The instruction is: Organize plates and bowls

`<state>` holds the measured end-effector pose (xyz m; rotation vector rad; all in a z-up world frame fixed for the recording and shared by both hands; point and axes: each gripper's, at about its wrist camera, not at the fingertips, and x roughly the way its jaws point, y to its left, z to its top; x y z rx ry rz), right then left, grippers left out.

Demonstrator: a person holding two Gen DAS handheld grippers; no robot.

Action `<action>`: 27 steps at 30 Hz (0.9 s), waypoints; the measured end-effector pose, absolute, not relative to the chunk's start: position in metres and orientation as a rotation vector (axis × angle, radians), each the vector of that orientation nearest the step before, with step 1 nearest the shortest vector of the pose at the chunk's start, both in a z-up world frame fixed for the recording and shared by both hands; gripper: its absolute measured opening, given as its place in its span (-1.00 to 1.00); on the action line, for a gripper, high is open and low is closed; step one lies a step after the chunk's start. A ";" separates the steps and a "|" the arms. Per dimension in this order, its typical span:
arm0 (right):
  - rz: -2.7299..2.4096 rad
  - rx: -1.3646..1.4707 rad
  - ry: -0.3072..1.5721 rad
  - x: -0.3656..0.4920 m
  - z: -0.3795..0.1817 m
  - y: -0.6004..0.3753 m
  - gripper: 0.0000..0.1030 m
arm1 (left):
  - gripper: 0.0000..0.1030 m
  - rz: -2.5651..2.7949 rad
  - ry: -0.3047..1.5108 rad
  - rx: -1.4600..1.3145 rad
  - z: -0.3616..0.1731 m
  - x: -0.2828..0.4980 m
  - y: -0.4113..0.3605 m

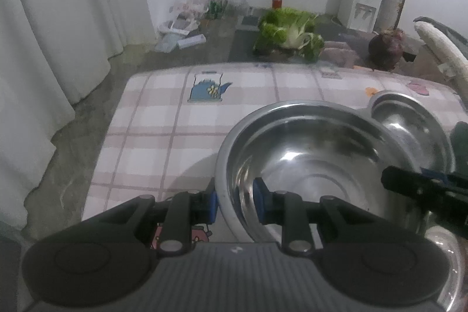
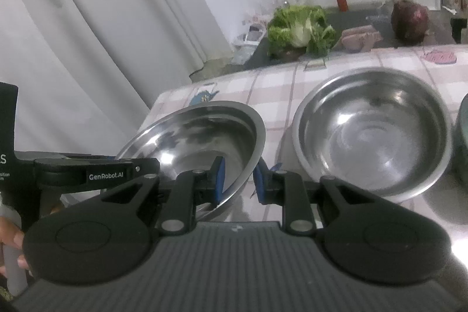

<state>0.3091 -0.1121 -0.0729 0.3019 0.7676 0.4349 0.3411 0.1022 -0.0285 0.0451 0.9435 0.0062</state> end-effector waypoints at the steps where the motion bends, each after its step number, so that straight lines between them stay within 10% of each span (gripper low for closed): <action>1: 0.435 0.301 0.759 0.307 -0.069 -0.114 -0.60 | -0.50 0.005 0.934 0.050 -0.024 0.339 0.099; 27: 0.282 0.318 0.671 0.282 -0.034 -0.240 -0.59 | -0.50 -0.160 0.887 0.121 -0.004 0.352 -0.030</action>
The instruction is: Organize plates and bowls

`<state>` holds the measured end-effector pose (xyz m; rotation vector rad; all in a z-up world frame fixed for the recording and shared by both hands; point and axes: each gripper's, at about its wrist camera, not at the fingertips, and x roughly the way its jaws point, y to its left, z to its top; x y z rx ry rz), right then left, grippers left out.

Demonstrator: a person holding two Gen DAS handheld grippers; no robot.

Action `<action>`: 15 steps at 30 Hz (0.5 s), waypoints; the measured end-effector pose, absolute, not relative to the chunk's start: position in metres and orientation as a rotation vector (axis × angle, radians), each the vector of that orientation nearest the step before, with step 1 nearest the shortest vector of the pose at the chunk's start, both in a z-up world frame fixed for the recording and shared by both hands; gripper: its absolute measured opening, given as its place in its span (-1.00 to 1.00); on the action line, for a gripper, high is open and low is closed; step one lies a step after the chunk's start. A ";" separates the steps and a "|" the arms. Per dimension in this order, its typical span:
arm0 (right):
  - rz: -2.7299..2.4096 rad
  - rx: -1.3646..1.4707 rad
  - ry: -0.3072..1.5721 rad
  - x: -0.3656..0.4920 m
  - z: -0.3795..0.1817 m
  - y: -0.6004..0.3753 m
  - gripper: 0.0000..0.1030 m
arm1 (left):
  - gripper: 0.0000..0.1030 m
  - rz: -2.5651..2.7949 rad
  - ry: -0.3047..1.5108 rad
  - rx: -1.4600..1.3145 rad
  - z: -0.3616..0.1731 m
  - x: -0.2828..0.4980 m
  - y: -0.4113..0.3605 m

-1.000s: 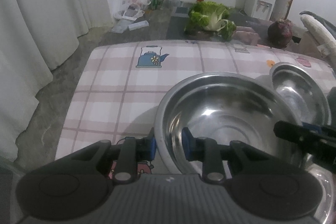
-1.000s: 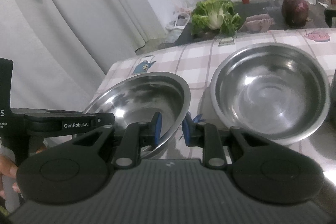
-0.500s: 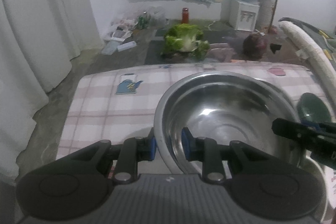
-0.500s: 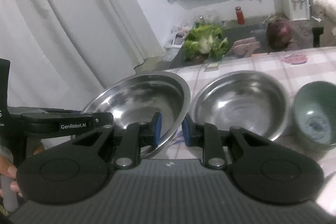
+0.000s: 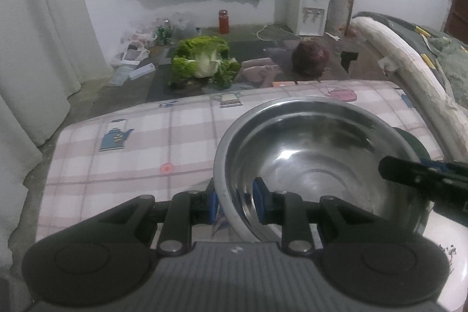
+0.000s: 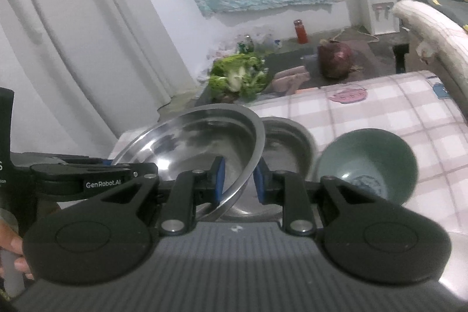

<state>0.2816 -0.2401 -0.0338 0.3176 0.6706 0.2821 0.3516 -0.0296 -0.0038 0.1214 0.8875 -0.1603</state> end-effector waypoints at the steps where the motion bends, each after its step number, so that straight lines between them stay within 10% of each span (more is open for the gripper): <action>1: 0.278 0.321 0.676 0.284 -0.036 -0.244 -0.59 | -0.50 -0.162 0.891 0.124 -0.006 0.354 -0.033; 15: 0.240 0.325 0.756 0.317 -0.073 -0.265 -0.56 | -0.50 -0.159 0.954 0.183 -0.043 0.385 -0.063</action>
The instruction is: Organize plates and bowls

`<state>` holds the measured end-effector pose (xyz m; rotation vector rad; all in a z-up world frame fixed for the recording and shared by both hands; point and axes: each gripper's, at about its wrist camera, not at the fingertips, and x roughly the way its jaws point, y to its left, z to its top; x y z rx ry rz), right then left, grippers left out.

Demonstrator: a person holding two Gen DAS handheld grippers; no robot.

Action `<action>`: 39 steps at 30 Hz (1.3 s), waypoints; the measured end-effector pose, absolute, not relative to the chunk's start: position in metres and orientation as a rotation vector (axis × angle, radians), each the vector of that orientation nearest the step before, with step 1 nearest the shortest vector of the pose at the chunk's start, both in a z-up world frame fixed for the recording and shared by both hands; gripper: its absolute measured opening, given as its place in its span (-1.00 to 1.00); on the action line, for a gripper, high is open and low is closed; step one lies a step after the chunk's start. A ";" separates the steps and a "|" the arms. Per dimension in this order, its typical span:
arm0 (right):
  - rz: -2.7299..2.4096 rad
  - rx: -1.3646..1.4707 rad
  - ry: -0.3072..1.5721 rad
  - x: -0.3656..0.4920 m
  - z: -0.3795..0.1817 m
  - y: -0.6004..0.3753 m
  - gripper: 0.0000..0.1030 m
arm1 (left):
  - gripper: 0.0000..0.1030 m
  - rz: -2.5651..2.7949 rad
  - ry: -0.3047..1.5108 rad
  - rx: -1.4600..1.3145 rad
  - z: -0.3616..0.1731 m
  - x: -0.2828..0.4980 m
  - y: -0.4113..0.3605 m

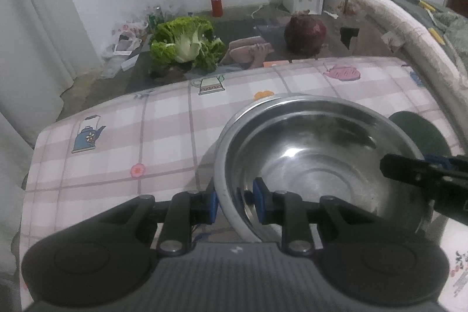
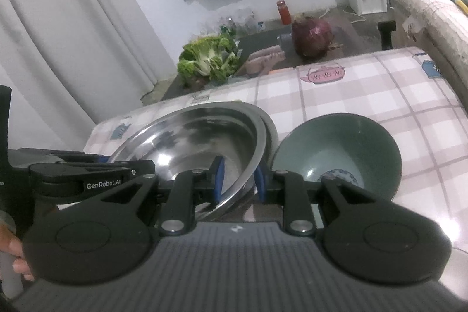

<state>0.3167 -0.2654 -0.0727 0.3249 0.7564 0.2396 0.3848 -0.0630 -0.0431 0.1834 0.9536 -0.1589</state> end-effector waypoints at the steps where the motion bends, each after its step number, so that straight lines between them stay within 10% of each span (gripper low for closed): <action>1: 0.239 0.321 0.759 0.318 -0.074 -0.265 -0.56 | -0.50 -0.158 0.957 0.188 -0.046 0.387 -0.064; 18: 0.261 0.277 0.773 0.331 -0.080 -0.252 -0.09 | -0.42 -0.137 0.956 0.221 -0.055 0.392 -0.065; 39: 0.285 0.299 0.708 0.294 -0.053 -0.265 0.65 | 0.20 -0.169 0.888 0.203 -0.016 0.356 -0.066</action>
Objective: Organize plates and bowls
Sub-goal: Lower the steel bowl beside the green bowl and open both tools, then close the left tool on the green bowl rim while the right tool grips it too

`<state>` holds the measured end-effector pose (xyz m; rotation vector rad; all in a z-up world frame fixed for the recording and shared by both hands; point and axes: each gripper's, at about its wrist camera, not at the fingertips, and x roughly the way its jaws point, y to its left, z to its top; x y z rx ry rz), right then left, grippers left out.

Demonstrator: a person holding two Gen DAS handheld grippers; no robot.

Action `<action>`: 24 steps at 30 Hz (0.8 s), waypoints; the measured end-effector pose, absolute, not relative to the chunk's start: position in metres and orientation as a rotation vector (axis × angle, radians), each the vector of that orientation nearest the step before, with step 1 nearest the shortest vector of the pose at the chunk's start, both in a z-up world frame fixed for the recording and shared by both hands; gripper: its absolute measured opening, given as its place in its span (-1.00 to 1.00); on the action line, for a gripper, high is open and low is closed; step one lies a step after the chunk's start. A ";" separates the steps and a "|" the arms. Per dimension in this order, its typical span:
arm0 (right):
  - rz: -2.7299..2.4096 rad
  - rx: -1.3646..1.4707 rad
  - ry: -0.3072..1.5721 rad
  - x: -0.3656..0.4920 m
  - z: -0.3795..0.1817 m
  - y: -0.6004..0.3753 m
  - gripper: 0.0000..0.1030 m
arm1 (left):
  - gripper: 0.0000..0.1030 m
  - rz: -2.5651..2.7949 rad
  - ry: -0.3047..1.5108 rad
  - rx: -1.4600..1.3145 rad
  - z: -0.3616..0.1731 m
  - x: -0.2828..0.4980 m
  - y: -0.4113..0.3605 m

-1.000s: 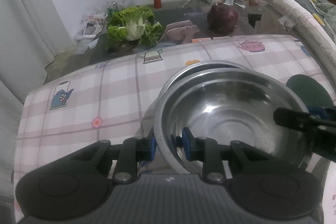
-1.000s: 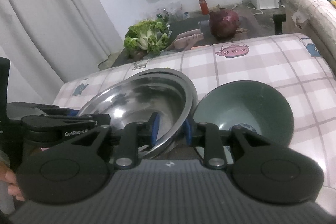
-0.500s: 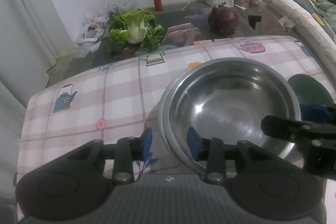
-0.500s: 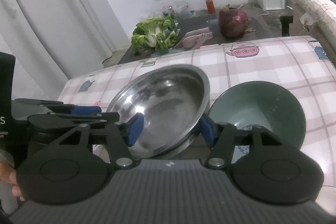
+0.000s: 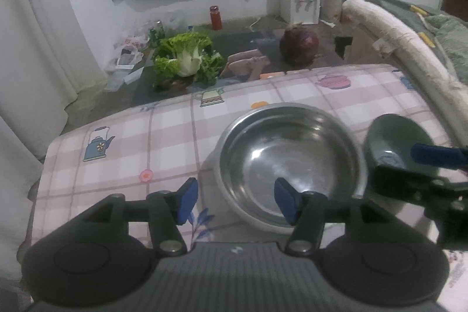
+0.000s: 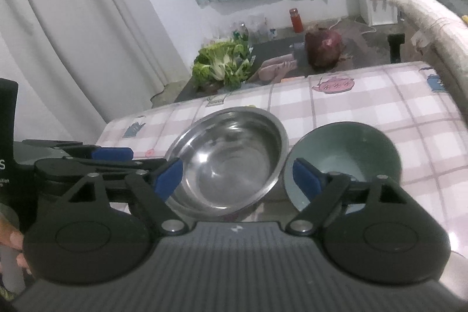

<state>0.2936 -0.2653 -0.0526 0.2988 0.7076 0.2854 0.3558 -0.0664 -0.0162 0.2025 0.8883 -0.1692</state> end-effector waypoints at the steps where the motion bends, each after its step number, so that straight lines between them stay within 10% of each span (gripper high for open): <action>1: 0.283 0.297 0.701 0.289 -0.050 -0.268 0.70 | 0.25 -0.179 0.883 0.196 -0.013 0.352 -0.067; 11: 0.158 0.133 0.641 0.219 -0.016 -0.304 0.97 | 0.61 -0.334 0.881 0.139 0.012 0.313 -0.091; 24: 0.185 0.273 0.652 0.223 -0.021 -0.381 0.97 | 0.48 -0.408 0.948 0.066 -0.015 0.318 -0.157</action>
